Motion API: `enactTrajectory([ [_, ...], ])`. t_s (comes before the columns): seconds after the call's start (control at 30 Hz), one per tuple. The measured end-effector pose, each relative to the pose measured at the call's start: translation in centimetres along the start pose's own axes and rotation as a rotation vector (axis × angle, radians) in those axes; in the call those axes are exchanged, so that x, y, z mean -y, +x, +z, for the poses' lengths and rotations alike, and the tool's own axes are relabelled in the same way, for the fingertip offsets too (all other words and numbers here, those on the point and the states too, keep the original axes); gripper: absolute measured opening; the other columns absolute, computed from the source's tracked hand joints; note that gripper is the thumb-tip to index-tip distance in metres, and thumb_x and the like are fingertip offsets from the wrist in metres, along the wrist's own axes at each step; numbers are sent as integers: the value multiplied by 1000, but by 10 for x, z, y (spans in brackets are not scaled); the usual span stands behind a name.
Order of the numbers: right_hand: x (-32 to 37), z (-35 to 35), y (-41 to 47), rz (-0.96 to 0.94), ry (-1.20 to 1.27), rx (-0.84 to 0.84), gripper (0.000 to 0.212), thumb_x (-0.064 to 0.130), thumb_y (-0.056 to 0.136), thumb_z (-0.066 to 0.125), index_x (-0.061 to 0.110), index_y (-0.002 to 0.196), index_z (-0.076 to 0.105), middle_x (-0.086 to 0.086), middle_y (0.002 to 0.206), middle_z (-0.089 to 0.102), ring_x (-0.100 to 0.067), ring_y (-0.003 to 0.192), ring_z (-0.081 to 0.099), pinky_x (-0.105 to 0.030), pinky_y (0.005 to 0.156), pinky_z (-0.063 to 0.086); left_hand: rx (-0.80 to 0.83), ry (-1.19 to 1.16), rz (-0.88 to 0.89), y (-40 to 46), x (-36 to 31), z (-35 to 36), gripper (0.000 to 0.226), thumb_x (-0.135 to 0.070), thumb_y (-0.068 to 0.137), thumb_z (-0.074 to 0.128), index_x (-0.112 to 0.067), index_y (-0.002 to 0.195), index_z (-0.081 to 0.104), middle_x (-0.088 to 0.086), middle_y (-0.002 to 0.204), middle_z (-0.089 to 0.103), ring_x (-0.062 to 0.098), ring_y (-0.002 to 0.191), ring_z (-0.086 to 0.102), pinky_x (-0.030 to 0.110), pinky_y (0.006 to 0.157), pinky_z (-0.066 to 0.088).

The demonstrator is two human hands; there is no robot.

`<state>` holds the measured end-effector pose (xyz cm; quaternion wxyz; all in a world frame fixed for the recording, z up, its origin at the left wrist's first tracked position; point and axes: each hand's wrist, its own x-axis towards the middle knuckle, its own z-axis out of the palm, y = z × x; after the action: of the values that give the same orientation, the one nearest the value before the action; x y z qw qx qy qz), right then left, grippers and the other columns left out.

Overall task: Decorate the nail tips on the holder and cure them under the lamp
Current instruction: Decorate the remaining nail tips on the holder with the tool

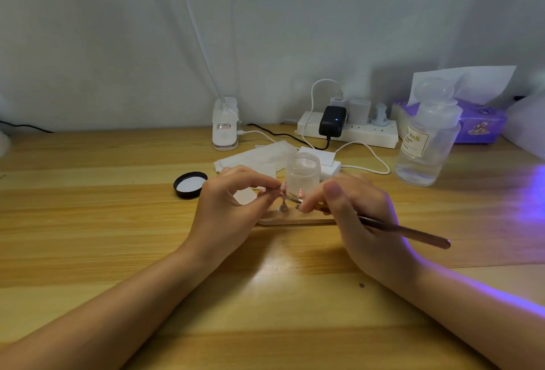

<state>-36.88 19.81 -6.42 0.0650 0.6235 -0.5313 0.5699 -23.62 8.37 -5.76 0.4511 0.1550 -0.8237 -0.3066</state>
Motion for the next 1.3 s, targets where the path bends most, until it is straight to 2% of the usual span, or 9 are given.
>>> enactTrajectory([
  [0.2,0,-3,1,54,59,-44,38,36,95,31,23,77,62,9,74,63,-1,75,58,-32,68,44,12,5,-20,0,1,0,16,-11,73,73,-21,85,70,-11,79,67,5,79,58,12,71,40],
  [0.3,0,-2,1,83,31,9,49,45,94,29,16,79,66,8,78,65,-6,79,60,-39,71,46,14,0,-21,0,0,0,18,-11,73,73,-23,85,69,-13,80,67,5,79,58,12,72,40],
  [0.43,0,0,0,-58,32,9,56,39,98,27,10,71,67,12,74,59,1,73,56,-34,69,44,7,-1,-20,0,0,0,17,-10,73,73,-23,84,70,-13,78,66,5,78,58,12,72,41],
  [0.63,0,-3,1,103,28,-5,44,49,93,27,28,79,63,13,78,64,-3,79,59,-43,72,46,11,-16,-48,0,-1,-1,16,-13,74,72,-27,83,70,-16,80,67,6,80,60,15,73,43],
  [0.8,0,1,-1,-78,10,24,53,40,98,28,14,76,69,13,77,63,-2,77,60,-37,74,44,7,-39,-44,0,-4,0,8,-27,72,69,-30,80,70,-16,77,68,9,78,61,21,73,45],
  [0.9,-1,-3,0,20,54,-50,44,43,96,28,28,77,64,13,75,63,-3,76,59,-38,69,46,13,-51,-53,0,-4,0,11,-25,72,69,-25,83,72,-14,79,69,13,81,62,25,74,46],
  [0.97,-2,-4,1,102,56,-49,43,45,95,29,26,78,64,11,78,64,-6,78,60,-37,70,46,14,-53,-58,-1,-3,0,11,-20,73,71,-24,84,72,-12,80,70,14,82,62,26,74,47],
  [1.17,-1,2,1,-104,-1,43,51,39,98,28,12,80,68,6,78,64,-12,77,62,-39,71,47,16,-45,-41,0,-4,-1,13,-22,73,70,-31,82,69,-16,79,68,9,80,61,18,73,45],
  [1.3,1,-2,2,-7,40,-52,47,41,97,27,18,81,65,8,78,64,-9,76,60,-38,67,46,12,-47,-56,0,-3,-1,16,-18,73,71,-30,84,69,-16,81,69,8,82,61,17,74,45],
])
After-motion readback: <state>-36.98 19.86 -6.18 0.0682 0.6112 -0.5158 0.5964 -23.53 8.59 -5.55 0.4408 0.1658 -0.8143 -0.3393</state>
